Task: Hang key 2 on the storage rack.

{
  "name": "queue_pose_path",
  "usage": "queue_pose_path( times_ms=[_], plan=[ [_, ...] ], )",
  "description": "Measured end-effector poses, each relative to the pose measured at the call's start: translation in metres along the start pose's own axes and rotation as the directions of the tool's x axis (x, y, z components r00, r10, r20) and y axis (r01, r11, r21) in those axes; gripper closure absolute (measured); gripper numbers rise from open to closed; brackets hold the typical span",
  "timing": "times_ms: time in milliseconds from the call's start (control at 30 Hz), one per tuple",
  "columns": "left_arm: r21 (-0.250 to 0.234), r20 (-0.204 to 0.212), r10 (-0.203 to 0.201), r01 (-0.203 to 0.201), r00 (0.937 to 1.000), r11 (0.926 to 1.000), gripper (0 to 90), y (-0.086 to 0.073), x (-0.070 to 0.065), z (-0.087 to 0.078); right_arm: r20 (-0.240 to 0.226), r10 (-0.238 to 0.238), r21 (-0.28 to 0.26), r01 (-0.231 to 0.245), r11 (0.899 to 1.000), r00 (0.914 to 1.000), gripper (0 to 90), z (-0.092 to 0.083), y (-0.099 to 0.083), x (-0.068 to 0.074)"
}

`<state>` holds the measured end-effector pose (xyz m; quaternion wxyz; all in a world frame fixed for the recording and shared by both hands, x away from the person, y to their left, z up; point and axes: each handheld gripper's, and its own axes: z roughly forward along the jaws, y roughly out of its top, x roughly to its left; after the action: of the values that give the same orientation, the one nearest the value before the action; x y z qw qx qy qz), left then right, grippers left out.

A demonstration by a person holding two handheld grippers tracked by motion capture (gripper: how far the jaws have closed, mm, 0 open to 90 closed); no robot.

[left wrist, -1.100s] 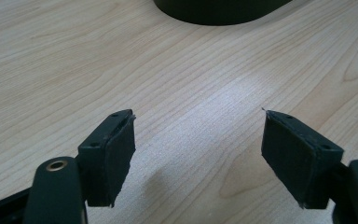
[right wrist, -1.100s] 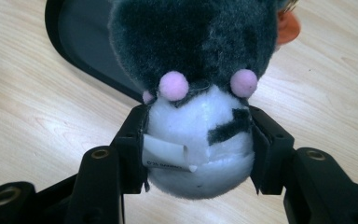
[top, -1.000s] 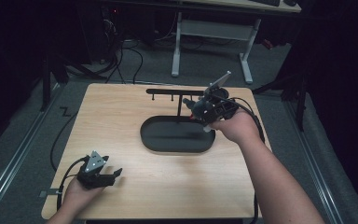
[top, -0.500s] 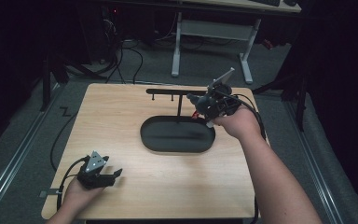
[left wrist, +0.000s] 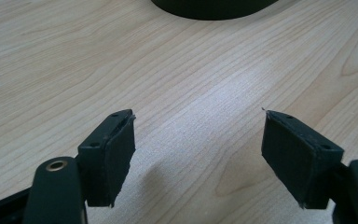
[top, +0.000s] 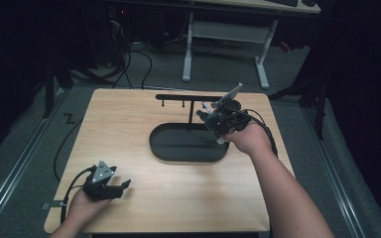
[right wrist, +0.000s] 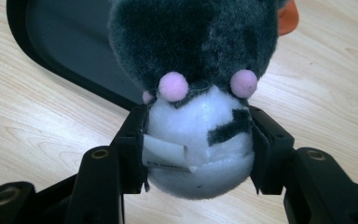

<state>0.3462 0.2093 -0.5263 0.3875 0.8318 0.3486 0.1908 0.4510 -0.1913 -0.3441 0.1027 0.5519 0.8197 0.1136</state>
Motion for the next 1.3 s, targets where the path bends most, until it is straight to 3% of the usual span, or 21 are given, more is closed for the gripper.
queue_pose_path(
  times_ms=[533, 900, 967, 1100, 1300],
  plan=[
    [0.010, 0.008, 0.003, -0.003, 1.0000, 0.9999, 26.2, 0.000, -0.001, 0.001, -0.019, 0.004, 0.021, -0.004, 1.000, 0.9998, 48.4, 0.031, 0.004, 0.005],
    [0.015, 0.012, 0.003, -0.004, 0.9999, 0.9999, 26.2, 0.000, 0.000, 0.001, -0.022, 0.008, 0.011, -0.007, 1.000, 0.9997, 47.7, 0.042, 0.012, 0.005],
    [0.015, 0.012, 0.003, -0.003, 0.9999, 0.9999, 26.2, -0.001, 0.000, 0.001, -0.029, 0.010, 0.006, -0.010, 1.000, 0.9995, 46.6, 0.043, 0.014, 0.004],
    [0.009, 0.007, 0.003, -0.003, 1.0000, 1.0000, 26.2, -0.001, 0.000, 0.001, -0.051, 0.020, -0.002, -0.020, 1.000, 0.9985, 35.9, 0.046, 0.016, 0.004],
    [0.012, 0.010, 0.003, -0.003, 0.9999, 0.9999, 26.2, -0.001, 0.000, 0.001, -0.055, 0.025, -0.010, -0.026, 1.000, 0.9982, 34.2, 0.044, 0.016, 0.006]
  ],
)
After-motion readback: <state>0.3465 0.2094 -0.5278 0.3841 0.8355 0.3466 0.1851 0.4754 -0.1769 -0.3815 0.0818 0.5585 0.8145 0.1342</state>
